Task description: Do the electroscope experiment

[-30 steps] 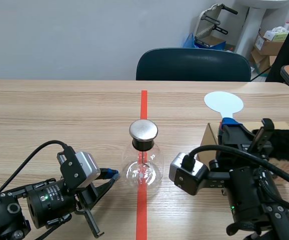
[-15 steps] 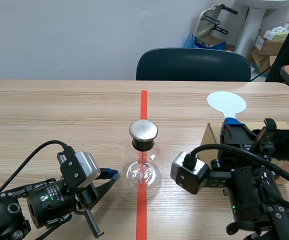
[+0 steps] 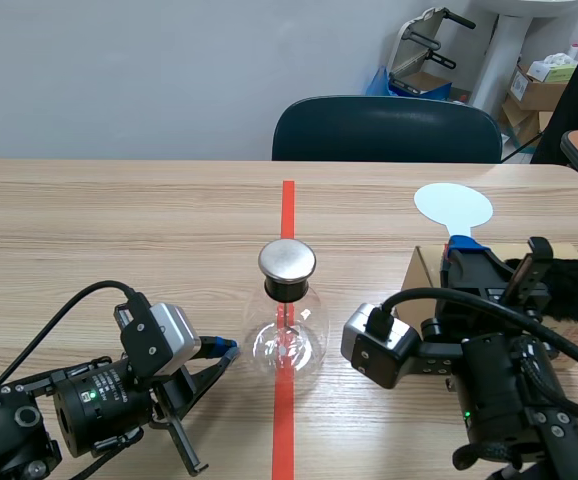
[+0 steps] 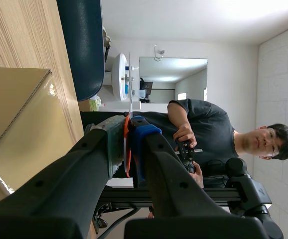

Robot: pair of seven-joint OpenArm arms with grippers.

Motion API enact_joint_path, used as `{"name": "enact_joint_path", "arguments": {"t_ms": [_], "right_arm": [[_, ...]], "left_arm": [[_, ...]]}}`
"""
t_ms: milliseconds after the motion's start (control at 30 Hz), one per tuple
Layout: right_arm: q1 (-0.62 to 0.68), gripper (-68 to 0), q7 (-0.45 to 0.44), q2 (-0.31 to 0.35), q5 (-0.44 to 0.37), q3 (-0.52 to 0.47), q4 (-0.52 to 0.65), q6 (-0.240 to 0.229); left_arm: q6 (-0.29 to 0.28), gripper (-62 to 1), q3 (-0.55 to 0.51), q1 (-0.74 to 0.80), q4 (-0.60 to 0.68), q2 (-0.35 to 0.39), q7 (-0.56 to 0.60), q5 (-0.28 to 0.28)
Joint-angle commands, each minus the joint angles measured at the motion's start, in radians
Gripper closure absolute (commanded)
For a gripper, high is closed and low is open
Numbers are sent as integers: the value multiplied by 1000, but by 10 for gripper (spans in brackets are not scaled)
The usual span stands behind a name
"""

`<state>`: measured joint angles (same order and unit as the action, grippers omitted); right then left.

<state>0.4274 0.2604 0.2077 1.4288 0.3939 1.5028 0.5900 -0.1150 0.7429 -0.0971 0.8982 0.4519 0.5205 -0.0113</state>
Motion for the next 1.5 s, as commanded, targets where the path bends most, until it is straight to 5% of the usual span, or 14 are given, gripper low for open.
{"name": "enact_joint_path", "arguments": {"t_ms": [0, 1467], "right_arm": [[-3, -17, 3, 5, 4, -7, 20, 12], [-3, -17, -16, 5, 4, -7, 20, 12]], "left_arm": [[0, -34, -4, 0, 17, -5, 13, -6], [0, -34, -4, 0, 17, -5, 13, -6]]}}
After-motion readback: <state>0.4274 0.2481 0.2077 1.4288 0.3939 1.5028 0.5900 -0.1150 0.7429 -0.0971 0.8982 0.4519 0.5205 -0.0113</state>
